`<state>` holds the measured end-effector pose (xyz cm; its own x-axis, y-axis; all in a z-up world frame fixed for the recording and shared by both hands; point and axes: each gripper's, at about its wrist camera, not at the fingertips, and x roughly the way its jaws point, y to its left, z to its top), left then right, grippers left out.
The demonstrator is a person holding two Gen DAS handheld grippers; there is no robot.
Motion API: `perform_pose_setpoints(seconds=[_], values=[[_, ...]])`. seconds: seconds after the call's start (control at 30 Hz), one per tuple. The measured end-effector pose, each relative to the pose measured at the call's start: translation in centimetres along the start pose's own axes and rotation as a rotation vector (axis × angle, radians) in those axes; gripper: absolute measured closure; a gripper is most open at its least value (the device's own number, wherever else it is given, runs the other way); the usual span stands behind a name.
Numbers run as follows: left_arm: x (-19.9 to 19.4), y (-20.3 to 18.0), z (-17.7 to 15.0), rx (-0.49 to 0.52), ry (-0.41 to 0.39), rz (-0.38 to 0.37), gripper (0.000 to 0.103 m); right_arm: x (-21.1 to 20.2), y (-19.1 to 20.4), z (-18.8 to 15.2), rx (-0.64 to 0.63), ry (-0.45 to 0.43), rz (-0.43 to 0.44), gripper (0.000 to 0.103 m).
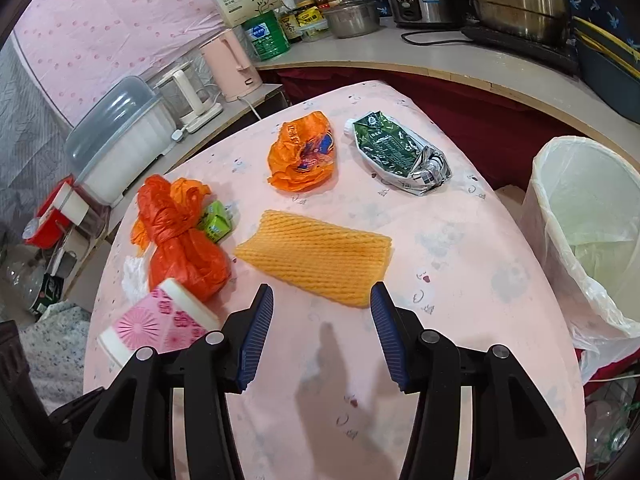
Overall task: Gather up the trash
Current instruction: 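Move the right gripper back to the orange foam net on the table, then grasp the orange foam net with the right gripper and lift it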
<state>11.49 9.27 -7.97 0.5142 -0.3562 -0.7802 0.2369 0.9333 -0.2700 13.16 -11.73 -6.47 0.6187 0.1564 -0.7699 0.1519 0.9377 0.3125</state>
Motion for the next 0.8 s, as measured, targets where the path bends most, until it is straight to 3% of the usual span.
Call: perform_pose_setpoints(seconds=[0.37,0.67,0.7,0.77,0.8], values=[[0.8,0.2,2.6,0.002,-0.021,0.009,0.100,5.2,-2.5,2.9,0.027,0.018,-0.051,0.053],[2.0,-0.3,3.3,0.006,-0.006,0.001,0.100,7.8,-2.9,3.2,0.009,0.056,-0.035,0.053],[2.1,-0.4,3.4,0.007,-0.004,0.001,0.100,7.9,-2.8,3.1,0.000,0.059,-0.032,0.055],[2.2,-0.5,3.4,0.008,-0.001,0.000,0.100,7.9,-2.5,2.9,-0.013,0.069,-0.018,0.072],[2.2,-0.6,3.4,0.010,0.000,0.001,0.100,7.9,-2.4,2.8,-0.019,0.073,-0.015,0.074]])
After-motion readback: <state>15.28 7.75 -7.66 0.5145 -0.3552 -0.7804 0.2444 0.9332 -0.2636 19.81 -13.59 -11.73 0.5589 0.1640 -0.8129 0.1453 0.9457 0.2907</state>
